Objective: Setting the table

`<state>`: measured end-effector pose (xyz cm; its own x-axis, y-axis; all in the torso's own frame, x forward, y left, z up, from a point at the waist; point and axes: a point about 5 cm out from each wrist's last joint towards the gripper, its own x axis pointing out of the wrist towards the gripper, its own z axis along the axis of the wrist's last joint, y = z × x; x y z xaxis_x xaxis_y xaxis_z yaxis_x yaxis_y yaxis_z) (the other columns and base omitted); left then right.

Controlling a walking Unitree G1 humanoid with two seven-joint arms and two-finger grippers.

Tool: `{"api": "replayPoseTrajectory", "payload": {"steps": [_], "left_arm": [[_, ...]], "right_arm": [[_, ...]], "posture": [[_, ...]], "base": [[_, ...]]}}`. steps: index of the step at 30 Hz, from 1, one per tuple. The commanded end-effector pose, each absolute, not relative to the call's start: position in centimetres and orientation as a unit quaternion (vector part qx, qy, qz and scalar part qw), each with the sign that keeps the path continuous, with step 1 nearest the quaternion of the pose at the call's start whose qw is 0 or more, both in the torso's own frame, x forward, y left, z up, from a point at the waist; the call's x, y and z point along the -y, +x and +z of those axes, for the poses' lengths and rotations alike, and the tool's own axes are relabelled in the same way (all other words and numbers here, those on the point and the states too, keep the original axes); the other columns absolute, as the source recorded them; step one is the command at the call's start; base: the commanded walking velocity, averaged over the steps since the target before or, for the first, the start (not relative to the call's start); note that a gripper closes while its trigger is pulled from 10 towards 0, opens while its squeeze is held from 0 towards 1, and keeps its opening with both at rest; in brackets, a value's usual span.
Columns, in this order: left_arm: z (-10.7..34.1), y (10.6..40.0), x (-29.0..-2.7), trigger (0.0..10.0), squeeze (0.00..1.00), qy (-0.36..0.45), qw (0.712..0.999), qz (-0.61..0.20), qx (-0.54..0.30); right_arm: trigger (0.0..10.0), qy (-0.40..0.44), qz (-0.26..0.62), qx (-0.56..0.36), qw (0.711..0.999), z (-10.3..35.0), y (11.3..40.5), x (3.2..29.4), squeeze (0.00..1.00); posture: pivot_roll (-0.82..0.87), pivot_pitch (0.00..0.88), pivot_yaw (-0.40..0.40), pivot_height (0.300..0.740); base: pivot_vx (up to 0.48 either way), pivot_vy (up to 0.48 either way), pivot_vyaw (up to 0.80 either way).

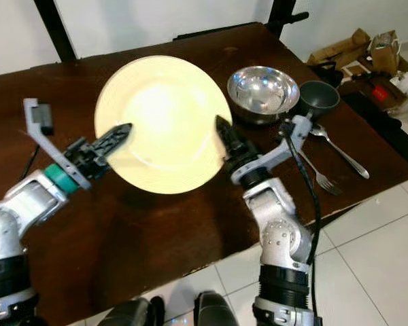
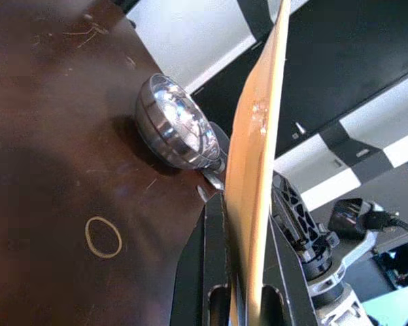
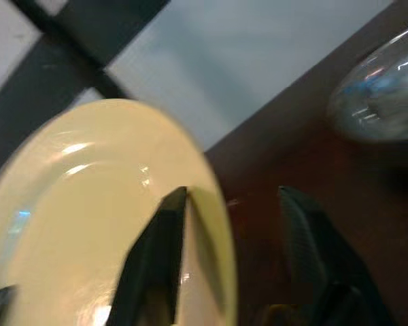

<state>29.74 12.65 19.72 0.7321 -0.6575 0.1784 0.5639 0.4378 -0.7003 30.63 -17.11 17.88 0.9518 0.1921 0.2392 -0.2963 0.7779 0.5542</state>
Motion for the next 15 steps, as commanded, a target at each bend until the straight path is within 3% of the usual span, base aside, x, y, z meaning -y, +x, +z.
{"api": "replayPoseTrajectory", "payload": {"steps": [1, 2, 3, 4, 6, 9, 15], "left_arm": [[20.2, 30.0, -12.7, 10.0, 0.0, -0.385, 0.849, -0.359, -0.044], [20.2, 30.0, -12.7, 10.0, 0.0, -0.385, 0.849, -0.359, -0.044], [20.4, 30.5, -12.8, 10.0, 0.0, -0.381, 0.858, -0.344, -0.034], [21.0, 31.2, -13.5, 10.0, 0.0, -0.38, 0.868, -0.32, -0.015], [21.0, 31.2, -13.5, 10.0, 0.0, -0.38, 0.868, -0.32, -0.015], [22.1, 32.1, -15.0, 10.0, 0.0, -0.383, 0.878, -0.287, 0.015], [22.8, 32.4, -16.1, 10.0, 0.0, -0.386, 0.879, -0.28, 0.032]], "right_arm": [[10.0, 0.278, 0.082, 0.081, 0.954, 17.3, 30.4, 18.2, 1.0], [10.0, 0.278, 0.082, 0.081, 0.954, 17.3, 30.4, 18.2, 1.0], [10.0, 0.211, 0.033, 0.094, 0.972, 17.4, 30.1, 19.3, 1.0], [10.0, 0.14, -0.013, 0.108, 0.984, 17.7, 29.0, 20.9, 0.0], [10.0, 0.14, -0.013, 0.108, 0.984, 17.7, 29.0, 20.9, 0.0], [10.0, 0.068, -0.056, 0.118, 0.989, 17.8, 26.9, 22.9, 0.0], [10.0, 0.075, -0.079, 0.105, 0.988, 16.8, 25.0, 24.9, 0.0]], "posture": [[-0.09, 0.039, 0.069, 0.74], [-0.09, 0.039, 0.069, 0.74], [-0.09, 0.037, 0.071, 0.74], [-0.11, 0.035, 0.075, 0.74], [-0.11, 0.035, 0.075, 0.74], [-0.13, 0.036, 0.079, 0.74], [-0.14, 0.033, 0.081, 0.74]], "base": [[0.0, 0.0, 0.0], [0.0, 0.0, 0.0], [0.0, 0.0, 0.0], [0.0, 0.0, 0.0], [0.0, 0.0, 0.0], [0.0, 0.0, 0.0], [0.0, 0.0, 0.0]]}}
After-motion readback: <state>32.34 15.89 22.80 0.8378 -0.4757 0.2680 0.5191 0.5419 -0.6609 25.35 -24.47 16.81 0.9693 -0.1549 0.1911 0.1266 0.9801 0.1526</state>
